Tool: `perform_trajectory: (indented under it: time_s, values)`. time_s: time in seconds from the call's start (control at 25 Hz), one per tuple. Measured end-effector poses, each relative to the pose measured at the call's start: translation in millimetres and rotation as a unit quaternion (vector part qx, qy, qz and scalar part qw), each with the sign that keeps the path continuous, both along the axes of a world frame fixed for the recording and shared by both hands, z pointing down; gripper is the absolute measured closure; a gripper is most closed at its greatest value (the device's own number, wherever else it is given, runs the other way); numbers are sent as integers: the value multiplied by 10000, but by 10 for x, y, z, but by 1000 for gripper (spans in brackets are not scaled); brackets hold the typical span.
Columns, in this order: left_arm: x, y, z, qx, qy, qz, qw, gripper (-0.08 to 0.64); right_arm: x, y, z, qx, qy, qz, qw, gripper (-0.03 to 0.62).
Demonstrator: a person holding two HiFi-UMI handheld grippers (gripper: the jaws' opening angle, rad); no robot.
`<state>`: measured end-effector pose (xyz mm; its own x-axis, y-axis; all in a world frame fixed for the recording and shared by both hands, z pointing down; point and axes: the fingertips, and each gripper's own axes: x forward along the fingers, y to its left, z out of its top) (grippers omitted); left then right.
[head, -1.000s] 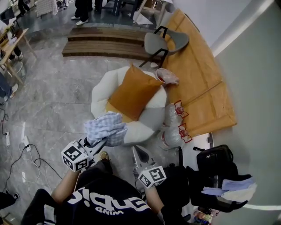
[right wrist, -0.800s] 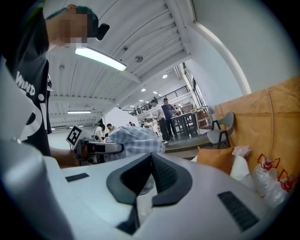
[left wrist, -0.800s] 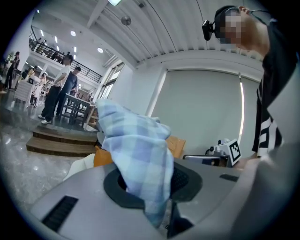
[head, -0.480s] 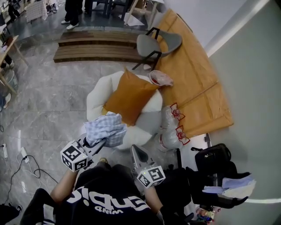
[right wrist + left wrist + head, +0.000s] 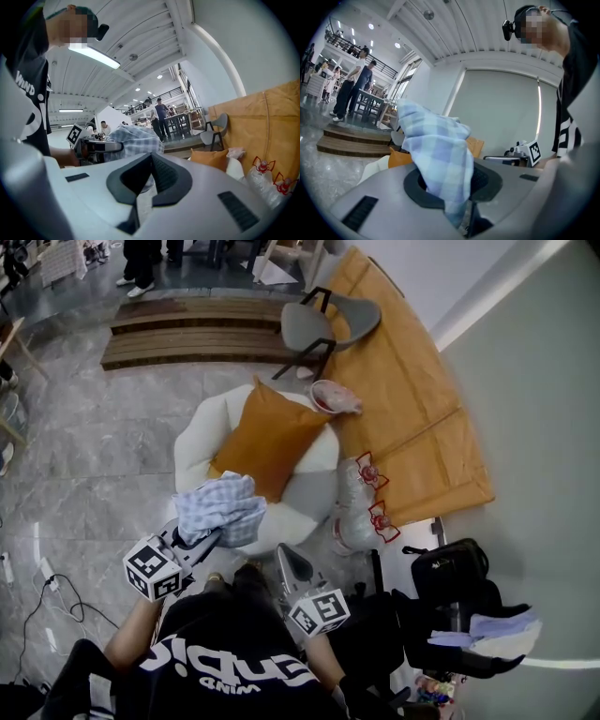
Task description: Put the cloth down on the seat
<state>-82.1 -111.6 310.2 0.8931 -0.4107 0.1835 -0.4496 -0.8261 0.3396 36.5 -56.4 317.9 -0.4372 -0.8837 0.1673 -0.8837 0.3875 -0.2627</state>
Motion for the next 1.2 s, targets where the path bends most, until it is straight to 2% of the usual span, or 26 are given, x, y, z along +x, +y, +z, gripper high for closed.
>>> perform_trajectory:
  time_s: [0.36,0.92,1.2]
  values:
    - [286,-379,78,-165,-10,-132,9998,462,261,-445,53,-74,-8,-194,9998,572]
    - [1047,-1132,333,-396,-186,-406,9982,462,1098,-1180,342,-256,-271,-442,9983,573]
    - [1245,-1447,563,-623,-267,-566,9961,462,1334,-1537,542,-361,-297,-573,9973,572]
